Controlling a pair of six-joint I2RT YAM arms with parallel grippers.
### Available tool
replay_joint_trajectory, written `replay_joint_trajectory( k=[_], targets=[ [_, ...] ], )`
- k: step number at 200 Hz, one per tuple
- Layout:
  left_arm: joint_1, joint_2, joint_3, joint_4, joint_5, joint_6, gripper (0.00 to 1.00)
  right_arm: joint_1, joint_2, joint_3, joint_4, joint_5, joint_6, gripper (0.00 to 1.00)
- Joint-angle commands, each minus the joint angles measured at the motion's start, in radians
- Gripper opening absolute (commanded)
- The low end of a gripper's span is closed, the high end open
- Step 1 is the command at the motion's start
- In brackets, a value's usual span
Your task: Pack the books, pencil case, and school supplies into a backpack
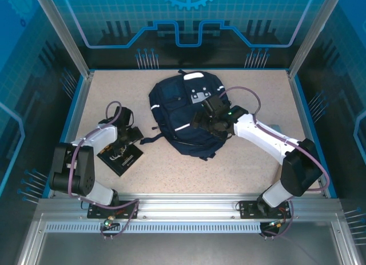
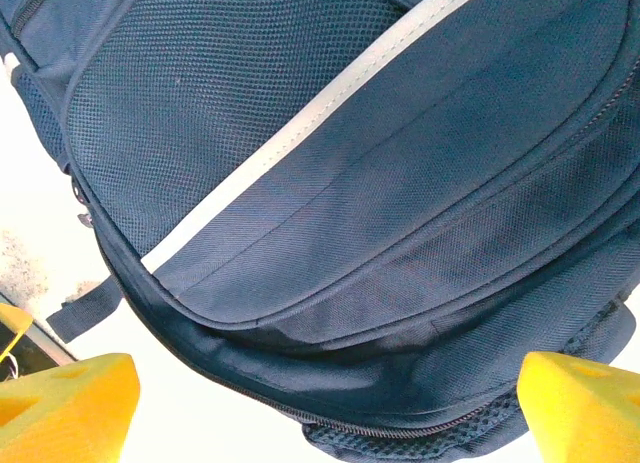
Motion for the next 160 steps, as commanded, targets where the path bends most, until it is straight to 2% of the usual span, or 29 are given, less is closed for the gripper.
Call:
replay_joint_trajectory(
  k=[1,47,86,102,127,160],
  targets=[
    [-0.070,-0.006,-0.025,-0.009,0.107,-0.012,0.86,0.012,0.018,0.039,-0.019,-0.011,0.003,0.97],
    [-0.234,-0.050,-0.053,0.029,0.184,-0.098,0.87,0.019,0.042,0.062,-0.028,-0.008,-0.007,0.96],
    [-0.299,-0.071,-0.047,0.075,0.287,-0.148,0.88,0.044,0.075,0.084,-0.034,-0.006,-0.012,0.96],
    [-0.298,-0.086,-0.006,0.040,0.288,-0.133,0.89,0.053,0.090,0.094,-0.037,-0.008,-0.014,0.96],
    [-0.260,-0.149,0.079,-0.086,0.173,-0.088,0.92,0.075,0.106,0.114,-0.045,0.001,-0.030,0.95],
    [-0.077,-0.255,0.055,-0.131,0.175,-0.047,0.93,0.137,0.142,0.164,-0.045,0.027,-0.093,0.93]
  ],
)
